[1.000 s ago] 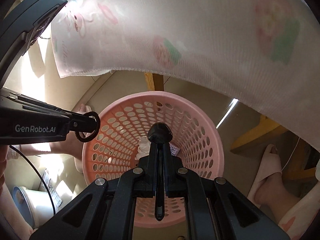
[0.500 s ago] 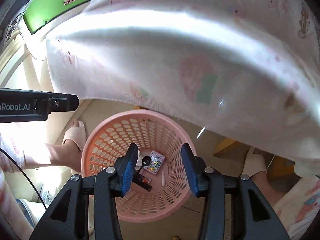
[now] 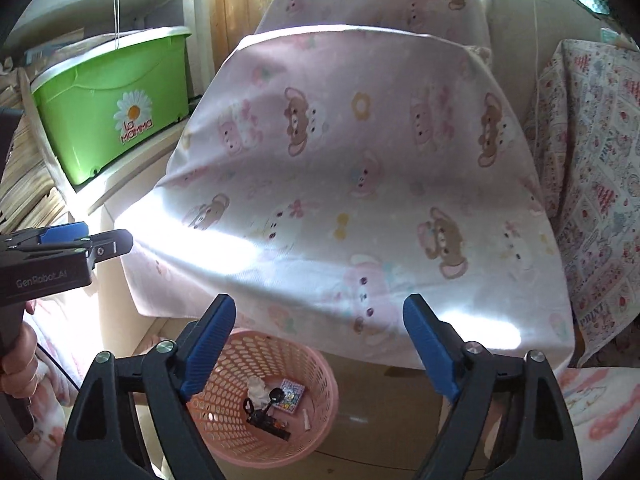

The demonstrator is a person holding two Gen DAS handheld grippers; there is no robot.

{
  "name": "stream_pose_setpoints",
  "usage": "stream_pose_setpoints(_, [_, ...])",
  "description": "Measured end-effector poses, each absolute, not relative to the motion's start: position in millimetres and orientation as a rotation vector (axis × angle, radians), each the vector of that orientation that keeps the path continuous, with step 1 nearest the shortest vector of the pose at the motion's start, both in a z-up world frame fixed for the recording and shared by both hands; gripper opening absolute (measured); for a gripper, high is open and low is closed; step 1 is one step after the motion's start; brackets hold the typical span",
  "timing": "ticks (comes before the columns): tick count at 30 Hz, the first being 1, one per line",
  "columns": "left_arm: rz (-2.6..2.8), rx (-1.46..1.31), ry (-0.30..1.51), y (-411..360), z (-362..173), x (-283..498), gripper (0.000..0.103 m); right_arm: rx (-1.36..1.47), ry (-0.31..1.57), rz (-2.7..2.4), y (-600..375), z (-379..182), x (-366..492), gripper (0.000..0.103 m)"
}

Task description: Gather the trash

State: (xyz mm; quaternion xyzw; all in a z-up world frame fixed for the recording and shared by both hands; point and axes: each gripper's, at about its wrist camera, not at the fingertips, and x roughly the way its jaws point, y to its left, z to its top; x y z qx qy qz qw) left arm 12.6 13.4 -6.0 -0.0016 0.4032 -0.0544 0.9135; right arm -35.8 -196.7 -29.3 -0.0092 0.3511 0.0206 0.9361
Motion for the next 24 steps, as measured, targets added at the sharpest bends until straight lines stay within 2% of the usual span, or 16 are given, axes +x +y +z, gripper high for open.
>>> stream_pose_setpoints(1, [-0.119, -0.015, 0.810, 13.6, -3.2, 11.4, 0.103, -0.027, 0.704, 0.010, -199.1, -26.4, -36.5, 0.090])
stream_pose_setpoints(9, [-0.076, 0.004, 0.722, 12.3, 13.8, 4.1, 0.102, -0.008, 0.641, 0.035, -207.4, -11.4, -39.5, 0.091])
stream_pose_setpoints(10, [-0.070, 0.005, 0.720, 12.4, 13.8, 4.4, 0.102, -0.013, 0.632, 0.052, -205.7, -9.5, -40.9, 0.094])
stream_pose_setpoints(11, [-0.066, 0.005, 0.719, 12.6, 14.1, 5.3, 0.102, -0.019, 0.626, 0.065, -203.3, -8.4, -41.8, 0.102])
stream_pose_setpoints(24, [-0.062, 0.020, 0.727, 7.5, 9.8, 10.7, 0.102, -0.063, 0.607, 0.051, -196.2, -6.6, -42.3, 0.103])
